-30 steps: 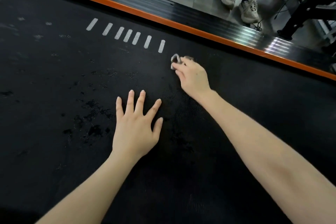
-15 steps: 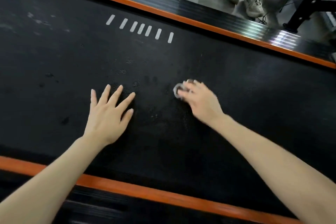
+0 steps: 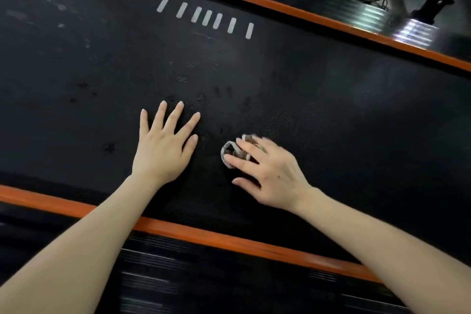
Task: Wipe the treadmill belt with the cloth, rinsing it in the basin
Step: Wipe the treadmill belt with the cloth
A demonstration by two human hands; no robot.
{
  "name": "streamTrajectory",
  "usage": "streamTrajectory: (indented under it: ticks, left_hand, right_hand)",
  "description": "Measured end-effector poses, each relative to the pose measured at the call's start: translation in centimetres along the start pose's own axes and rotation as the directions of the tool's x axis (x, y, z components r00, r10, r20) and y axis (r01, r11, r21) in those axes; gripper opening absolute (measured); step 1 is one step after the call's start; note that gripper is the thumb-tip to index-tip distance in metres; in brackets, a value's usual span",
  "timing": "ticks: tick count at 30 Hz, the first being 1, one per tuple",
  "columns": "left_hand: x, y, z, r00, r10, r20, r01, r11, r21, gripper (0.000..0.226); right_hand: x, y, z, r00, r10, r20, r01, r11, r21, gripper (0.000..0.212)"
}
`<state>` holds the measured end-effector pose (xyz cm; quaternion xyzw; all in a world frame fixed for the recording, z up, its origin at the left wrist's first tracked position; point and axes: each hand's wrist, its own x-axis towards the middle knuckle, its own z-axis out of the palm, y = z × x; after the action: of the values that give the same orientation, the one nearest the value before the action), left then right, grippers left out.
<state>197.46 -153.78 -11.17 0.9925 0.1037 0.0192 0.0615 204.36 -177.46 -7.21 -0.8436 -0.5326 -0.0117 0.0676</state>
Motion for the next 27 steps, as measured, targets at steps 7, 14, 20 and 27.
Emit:
streamTrajectory:
  ticks: [7, 14, 20, 27]
  left_hand:
    - [-0.1, 0.0, 0.0, 1.0, 0.0, -0.003, 0.0, 1.0, 0.006, 0.056]
    - [-0.2, 0.2, -0.2, 1.0, -0.007, -0.005, 0.007, 1.0, 0.0, 0.058]
    - [-0.1, 0.2, -0.1, 1.0, 0.002, -0.007, -0.002, 1.0, 0.006, 0.057]
    - [-0.1, 0.2, 0.0, 1.0, 0.002, -0.008, -0.002, 1.0, 0.01, 0.056]
  right_hand:
    - [-0.3, -0.3, 0.9, 0.999, -0.048, 0.006, 0.046, 0.978, 0.204, 0.027]
    - [-3.7, 0.9, 0.3, 0.913, -0.406, -0.03, 0.402, 0.89, 0.214, 0.023]
    - [4.4, 5.7, 0.9, 0.927, 0.317, -0.202, -0.295, 0.946, 0.13, 0.025]
    - [-2.3, -3.7, 1.7, 0.999, 0.005, -0.039, 0.005, 0.967, 0.254, 0.034]
